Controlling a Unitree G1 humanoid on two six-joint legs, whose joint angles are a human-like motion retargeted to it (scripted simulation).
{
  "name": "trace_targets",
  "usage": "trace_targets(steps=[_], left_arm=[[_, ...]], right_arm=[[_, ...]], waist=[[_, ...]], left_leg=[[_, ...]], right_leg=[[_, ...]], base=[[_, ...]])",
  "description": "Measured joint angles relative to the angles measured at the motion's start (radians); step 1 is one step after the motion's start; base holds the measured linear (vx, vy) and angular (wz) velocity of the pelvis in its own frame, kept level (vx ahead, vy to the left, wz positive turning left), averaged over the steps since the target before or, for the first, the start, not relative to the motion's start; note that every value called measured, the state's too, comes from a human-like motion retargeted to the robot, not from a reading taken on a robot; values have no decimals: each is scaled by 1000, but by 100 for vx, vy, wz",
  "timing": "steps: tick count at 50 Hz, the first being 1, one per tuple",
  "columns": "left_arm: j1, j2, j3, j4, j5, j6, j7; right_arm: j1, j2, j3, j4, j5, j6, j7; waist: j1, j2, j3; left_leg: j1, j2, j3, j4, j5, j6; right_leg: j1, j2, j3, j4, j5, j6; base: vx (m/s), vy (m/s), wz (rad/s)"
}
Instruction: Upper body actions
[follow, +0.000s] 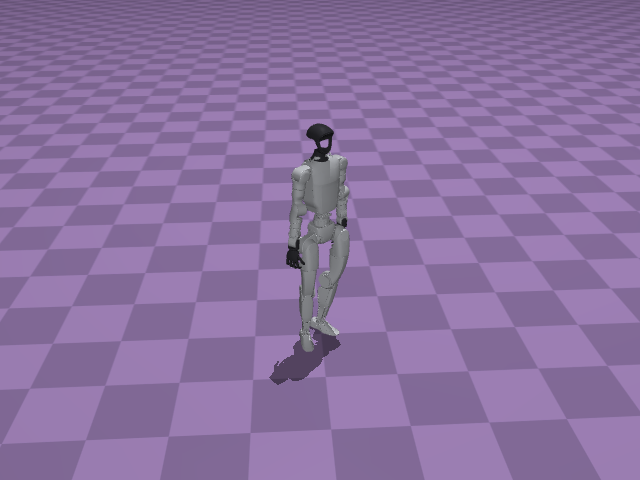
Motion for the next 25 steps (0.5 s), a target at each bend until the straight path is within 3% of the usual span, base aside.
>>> trace_targets(steps=[25], left_arm=[[16, -5, 29, 14, 16, 29, -90]], right_arm=[[-9, 16, 85, 10, -102, 4, 15]], waist=[[-21, 26, -17]], left_leg=[[5, 14, 1, -12, 21, -12]], right_leg=[[2, 20, 0, 0, -11, -1]], base=[[0, 0, 2]])
